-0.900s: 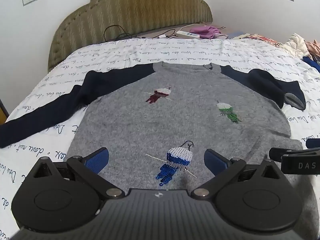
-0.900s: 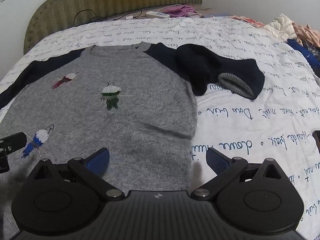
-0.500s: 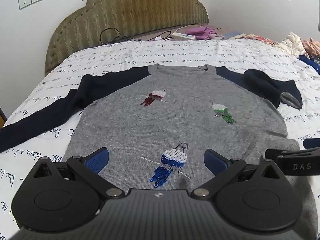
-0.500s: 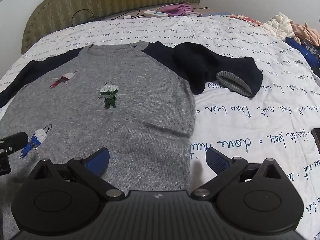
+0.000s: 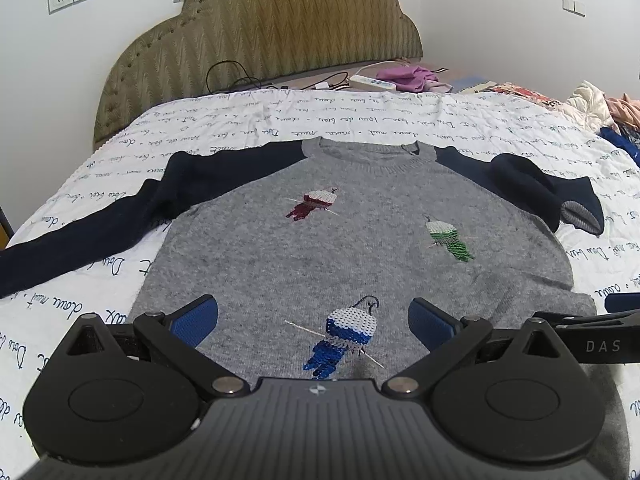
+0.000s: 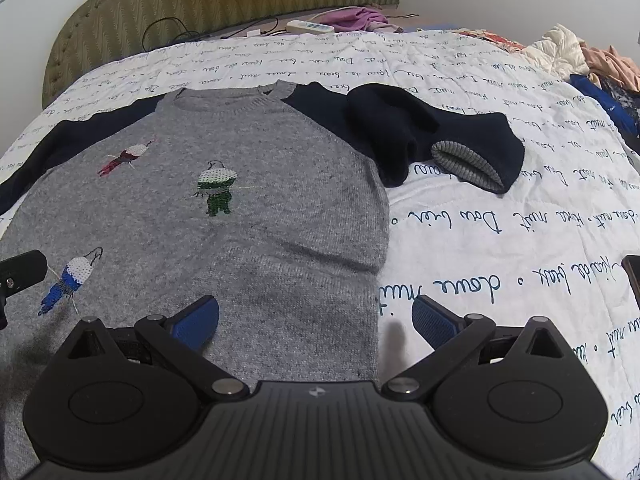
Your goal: Fold small clothes
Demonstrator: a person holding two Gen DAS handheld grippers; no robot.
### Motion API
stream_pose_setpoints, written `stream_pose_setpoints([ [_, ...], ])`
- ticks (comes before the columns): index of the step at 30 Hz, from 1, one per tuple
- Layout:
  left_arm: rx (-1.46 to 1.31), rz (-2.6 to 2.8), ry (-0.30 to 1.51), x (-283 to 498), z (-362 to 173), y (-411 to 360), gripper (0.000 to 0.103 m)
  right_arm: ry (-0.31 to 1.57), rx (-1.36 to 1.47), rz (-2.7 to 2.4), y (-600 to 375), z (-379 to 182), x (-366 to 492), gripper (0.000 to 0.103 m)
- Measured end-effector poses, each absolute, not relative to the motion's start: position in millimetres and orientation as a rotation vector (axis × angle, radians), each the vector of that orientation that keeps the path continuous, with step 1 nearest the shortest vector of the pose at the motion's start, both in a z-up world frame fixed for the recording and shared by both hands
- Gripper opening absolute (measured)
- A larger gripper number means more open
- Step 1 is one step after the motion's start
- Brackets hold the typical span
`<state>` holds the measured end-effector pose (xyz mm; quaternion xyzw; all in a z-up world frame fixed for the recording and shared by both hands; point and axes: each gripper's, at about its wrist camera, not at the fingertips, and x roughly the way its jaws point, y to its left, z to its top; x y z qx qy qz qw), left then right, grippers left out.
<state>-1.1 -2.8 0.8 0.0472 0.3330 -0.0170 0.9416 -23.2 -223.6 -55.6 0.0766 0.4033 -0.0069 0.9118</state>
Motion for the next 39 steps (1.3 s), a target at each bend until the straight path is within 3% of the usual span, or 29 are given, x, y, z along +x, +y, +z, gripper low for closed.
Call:
stream_pose_setpoints([
  [19,0.148,-0.037,0.714,9.1,-1.2,-13.0,0.103,0.802,0.147,-0.029,-229.3,-52.6,-21.7,0.103],
  [31,0.191,-0.048,0.701,26.4,2.7,-36.1,0.103,0.636,0.065,-0.075,-244.1,-49.4,-18.9,0.103],
  [36,0.208,-0.051,0.716,34.9,-0.1,-46.3,0.103,0.444,-0.039,-0.143,-255.5,-42.1,-26.5,0.103],
  [39,0.205,-0.043,0.732,42.0,-2.7,-50.6,0.103,0.538,0.028,-0.04,-270.6,-45.3,-12.5,0.103],
])
